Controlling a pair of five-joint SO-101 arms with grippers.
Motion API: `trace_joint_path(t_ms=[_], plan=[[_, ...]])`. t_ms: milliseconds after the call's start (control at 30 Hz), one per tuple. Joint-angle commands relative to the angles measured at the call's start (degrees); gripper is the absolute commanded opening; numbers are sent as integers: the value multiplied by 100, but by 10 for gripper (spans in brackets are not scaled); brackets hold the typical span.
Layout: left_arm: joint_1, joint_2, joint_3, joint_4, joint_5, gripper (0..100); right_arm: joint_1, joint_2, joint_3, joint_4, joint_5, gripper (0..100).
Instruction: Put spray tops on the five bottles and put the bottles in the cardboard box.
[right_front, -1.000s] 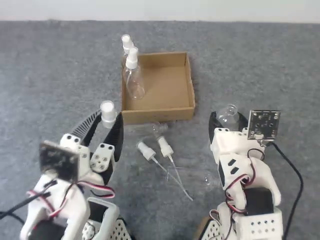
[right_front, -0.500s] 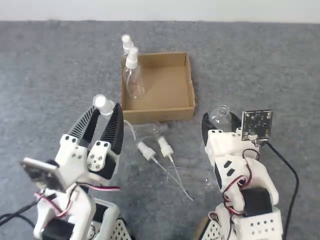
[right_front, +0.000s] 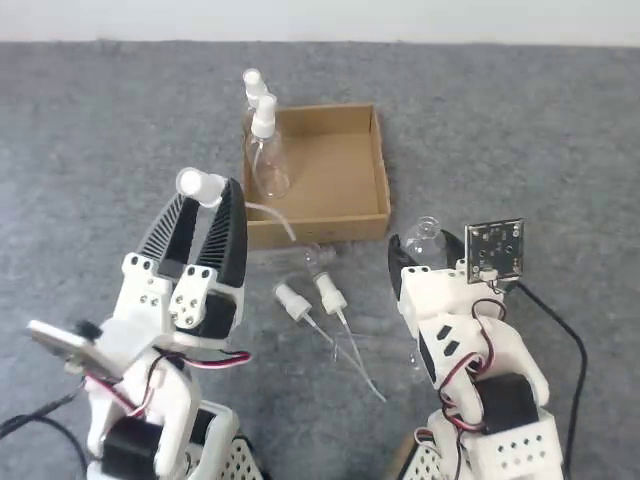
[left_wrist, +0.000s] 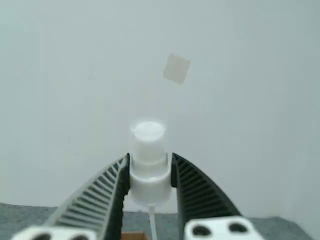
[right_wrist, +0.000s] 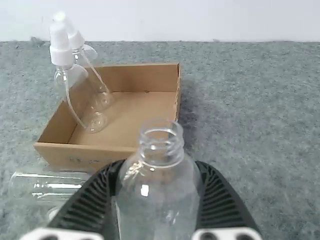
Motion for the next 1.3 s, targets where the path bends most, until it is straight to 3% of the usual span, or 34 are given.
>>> trace_joint_path(t_ms=[0, 267, 367, 533, 1267], plan=[[18, -88, 66, -563, 387, 12, -75, -110, 9, -127, 220, 40], [18, -88, 215, -967, 466, 12, -532, -470, 422, -347, 686, 40], [26, -88, 198, -976, 510, 12, -725, -1033, 765, -338, 1248, 40], [26, -88, 189, -976, 1090, 12, -1024, -1903, 1275, -347, 1811, 40], [1257, -62, 215, -932, 1090, 12, -1156, -1710, 1451, -646, 1916, 40]])
